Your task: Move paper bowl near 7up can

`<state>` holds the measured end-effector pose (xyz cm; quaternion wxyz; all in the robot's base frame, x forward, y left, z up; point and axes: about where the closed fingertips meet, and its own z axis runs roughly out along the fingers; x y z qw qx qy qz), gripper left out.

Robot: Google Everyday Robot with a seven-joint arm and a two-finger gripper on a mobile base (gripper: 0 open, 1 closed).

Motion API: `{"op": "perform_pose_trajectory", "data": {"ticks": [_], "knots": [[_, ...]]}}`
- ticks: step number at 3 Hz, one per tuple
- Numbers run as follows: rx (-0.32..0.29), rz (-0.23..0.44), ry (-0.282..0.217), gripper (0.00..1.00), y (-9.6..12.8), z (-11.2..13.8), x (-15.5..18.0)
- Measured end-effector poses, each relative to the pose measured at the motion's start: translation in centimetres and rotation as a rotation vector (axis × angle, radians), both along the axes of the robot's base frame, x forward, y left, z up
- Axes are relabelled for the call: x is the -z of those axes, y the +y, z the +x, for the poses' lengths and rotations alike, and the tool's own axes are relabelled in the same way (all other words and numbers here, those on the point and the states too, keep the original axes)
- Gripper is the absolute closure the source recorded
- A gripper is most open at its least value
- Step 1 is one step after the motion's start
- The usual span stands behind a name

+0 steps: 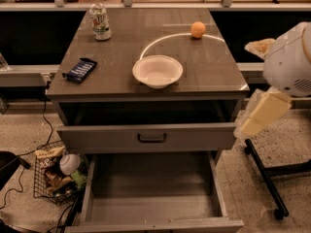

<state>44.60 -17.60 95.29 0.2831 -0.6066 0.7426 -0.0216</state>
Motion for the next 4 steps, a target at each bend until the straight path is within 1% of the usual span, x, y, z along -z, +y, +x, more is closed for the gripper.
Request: {"op": "perform_pose_trajectory", "data": {"ticks": [1,2,3,4], "knots": [[-0.058,0.138,-0.084,0.00,3.0,2.0,1.9],[-0.074,0.231,-0.209,0.00,5.4,5.2,1.5],[-0.049,0.243,-0.293,0.00,5.4,6.9,-0.1],[-0.051,0.239,-0.286,0.00,5.4,6.7,0.0]]}}
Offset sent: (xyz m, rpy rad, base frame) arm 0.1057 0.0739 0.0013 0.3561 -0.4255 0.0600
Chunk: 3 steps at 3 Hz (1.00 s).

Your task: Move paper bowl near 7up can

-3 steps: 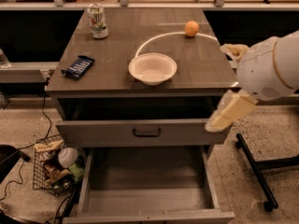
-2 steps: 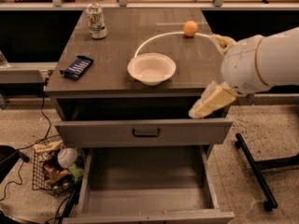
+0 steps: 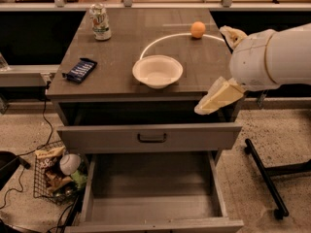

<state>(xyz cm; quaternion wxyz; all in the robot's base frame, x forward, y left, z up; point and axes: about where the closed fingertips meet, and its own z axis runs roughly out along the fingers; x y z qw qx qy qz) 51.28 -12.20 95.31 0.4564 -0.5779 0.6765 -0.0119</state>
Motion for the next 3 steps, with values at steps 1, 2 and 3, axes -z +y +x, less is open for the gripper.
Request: {"op": "perform_pose_trajectory", "data": {"ticks": [1,2,3], "knots": [[-0.002,0.016,-0.021,0.00,0.4,1.1,0.4],[-0.053,0.048,-0.071,0.00,1.7,4.3,1.2],[-0.151,0.025,-0.100,0.00,2.9,7.5,2.7]]}}
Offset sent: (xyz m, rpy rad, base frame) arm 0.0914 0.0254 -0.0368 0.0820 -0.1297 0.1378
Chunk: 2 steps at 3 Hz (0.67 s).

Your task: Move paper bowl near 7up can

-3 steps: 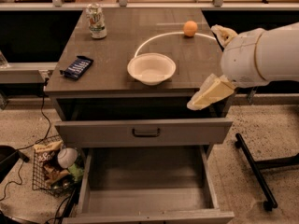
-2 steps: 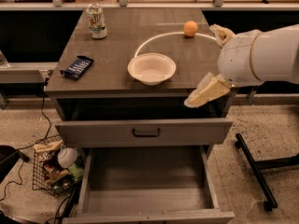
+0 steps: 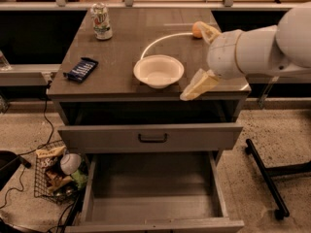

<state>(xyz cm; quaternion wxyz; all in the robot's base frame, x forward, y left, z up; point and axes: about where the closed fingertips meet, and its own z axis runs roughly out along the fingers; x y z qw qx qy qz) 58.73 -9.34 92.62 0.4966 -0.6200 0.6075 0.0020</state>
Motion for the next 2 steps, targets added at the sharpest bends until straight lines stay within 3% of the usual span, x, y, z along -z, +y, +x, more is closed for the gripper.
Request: {"op": "perform_pose_trajectory", "data": {"ticks": [1,2], "knots": [[-0.080,-0.051,-0.010,0.00,1.29,1.71,1.21],[-0.124,-0.112,-0.023,0.00,2.26,2.67,2.13]]}}
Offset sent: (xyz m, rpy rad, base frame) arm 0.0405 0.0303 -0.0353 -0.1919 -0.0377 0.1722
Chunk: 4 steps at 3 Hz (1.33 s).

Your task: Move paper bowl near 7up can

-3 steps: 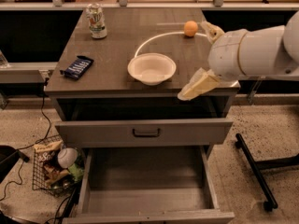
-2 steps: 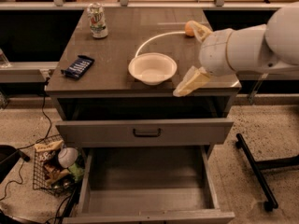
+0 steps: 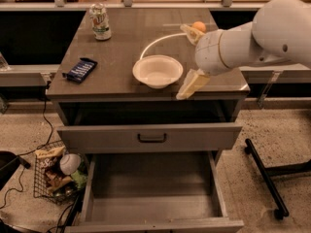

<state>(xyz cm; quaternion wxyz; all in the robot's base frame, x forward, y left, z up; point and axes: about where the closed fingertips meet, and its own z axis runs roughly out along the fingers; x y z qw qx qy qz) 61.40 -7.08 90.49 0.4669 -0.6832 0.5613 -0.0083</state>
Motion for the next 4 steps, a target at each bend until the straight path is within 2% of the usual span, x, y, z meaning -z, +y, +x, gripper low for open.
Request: {"op": "perform_pose_trajectory", "data": {"ticks": [1,2,3,4], "knots": [[-0.020,-0.070,-0.009,0.00,0.9,0.9,1.0],[-0.025,-0.108,-0.009,0.00,1.4,1.3,1.7],[-0.038,-0.118,-0.007,0.15,1.9,1.4,2.4],[-0.053,-0.117,-0.010,0.46,2.5,1.4,3.1]]}}
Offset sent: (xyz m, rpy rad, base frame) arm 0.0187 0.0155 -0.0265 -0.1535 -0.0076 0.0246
